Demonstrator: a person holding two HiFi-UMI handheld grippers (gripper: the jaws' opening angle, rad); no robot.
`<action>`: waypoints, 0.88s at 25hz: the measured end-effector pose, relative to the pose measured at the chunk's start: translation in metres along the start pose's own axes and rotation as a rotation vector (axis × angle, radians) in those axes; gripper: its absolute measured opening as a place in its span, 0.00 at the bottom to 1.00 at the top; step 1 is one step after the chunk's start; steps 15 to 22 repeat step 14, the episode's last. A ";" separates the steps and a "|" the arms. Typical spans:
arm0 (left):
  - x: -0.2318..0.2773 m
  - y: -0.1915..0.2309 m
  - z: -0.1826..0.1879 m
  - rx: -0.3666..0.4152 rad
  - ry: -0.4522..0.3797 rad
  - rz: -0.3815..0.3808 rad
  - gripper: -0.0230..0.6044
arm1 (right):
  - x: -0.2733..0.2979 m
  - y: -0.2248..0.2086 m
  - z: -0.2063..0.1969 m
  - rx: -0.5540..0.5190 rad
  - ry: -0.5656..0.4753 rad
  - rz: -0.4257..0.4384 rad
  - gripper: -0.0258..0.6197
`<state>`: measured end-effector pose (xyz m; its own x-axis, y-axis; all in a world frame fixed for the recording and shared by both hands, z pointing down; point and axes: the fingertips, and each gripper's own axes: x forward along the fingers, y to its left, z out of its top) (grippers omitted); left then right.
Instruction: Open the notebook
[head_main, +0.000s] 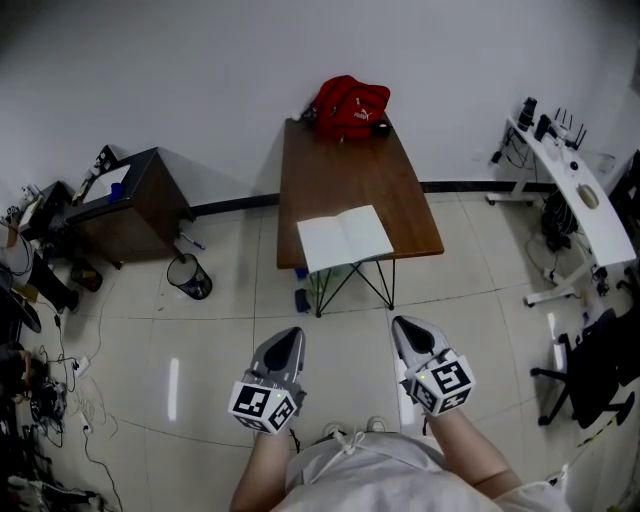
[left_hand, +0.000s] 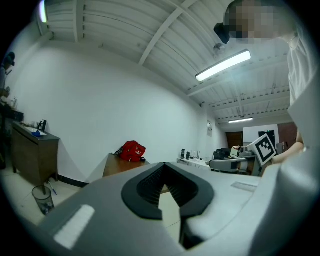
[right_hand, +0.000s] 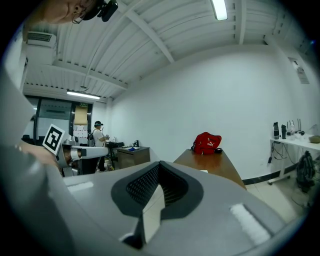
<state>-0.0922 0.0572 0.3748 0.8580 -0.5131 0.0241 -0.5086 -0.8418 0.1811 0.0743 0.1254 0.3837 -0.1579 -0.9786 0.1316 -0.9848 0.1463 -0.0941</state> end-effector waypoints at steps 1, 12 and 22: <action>0.001 -0.001 -0.001 0.004 0.005 0.003 0.04 | -0.001 -0.001 0.001 -0.006 -0.003 0.002 0.04; 0.008 -0.017 -0.002 -0.017 -0.008 -0.004 0.04 | -0.008 -0.002 0.008 0.029 -0.020 0.053 0.04; 0.008 -0.021 -0.003 -0.025 -0.003 -0.011 0.04 | -0.011 -0.004 0.008 0.050 -0.024 0.056 0.04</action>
